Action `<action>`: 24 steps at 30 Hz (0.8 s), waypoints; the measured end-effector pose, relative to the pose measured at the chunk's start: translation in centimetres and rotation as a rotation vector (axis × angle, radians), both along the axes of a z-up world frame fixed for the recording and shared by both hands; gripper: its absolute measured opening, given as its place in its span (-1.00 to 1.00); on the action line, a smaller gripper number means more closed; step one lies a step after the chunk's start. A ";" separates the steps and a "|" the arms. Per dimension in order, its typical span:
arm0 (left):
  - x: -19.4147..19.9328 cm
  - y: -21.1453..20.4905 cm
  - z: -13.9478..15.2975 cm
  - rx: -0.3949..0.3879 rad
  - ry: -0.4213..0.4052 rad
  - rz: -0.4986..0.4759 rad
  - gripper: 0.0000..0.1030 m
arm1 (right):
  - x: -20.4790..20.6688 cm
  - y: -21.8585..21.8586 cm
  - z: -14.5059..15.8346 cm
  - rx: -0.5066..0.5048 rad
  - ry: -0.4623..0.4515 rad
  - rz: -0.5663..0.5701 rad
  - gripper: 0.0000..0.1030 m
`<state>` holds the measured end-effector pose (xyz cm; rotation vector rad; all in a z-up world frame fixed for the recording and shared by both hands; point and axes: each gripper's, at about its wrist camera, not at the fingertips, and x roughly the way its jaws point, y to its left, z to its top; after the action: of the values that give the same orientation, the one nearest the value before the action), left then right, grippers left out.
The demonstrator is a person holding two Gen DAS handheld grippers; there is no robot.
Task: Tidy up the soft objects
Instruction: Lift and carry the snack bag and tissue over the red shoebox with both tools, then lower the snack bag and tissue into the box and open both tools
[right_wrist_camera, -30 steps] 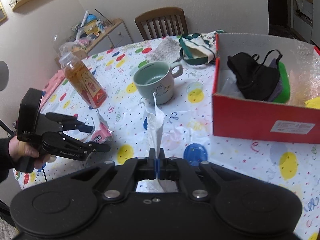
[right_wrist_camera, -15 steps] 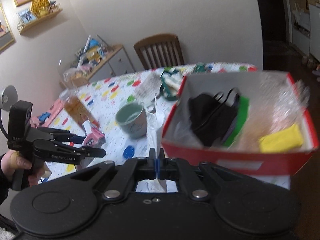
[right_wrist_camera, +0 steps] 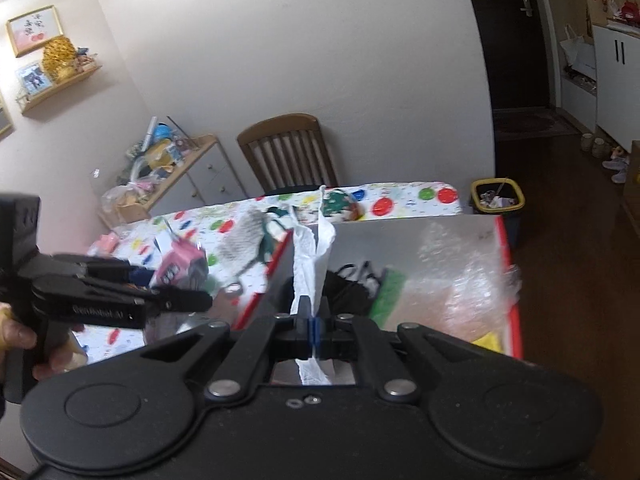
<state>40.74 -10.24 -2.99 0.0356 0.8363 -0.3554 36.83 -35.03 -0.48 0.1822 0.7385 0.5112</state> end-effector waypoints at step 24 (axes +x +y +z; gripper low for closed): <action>9.4 -9.1 -7.3 0.205 0.184 0.137 0.14 | 5.9 -1.6 -6.4 -0.339 0.059 -0.035 -0.99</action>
<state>50.17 -19.39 -10.30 0.1370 1.0499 -0.1440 42.77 -36.59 -6.84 -0.1062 0.8665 0.3421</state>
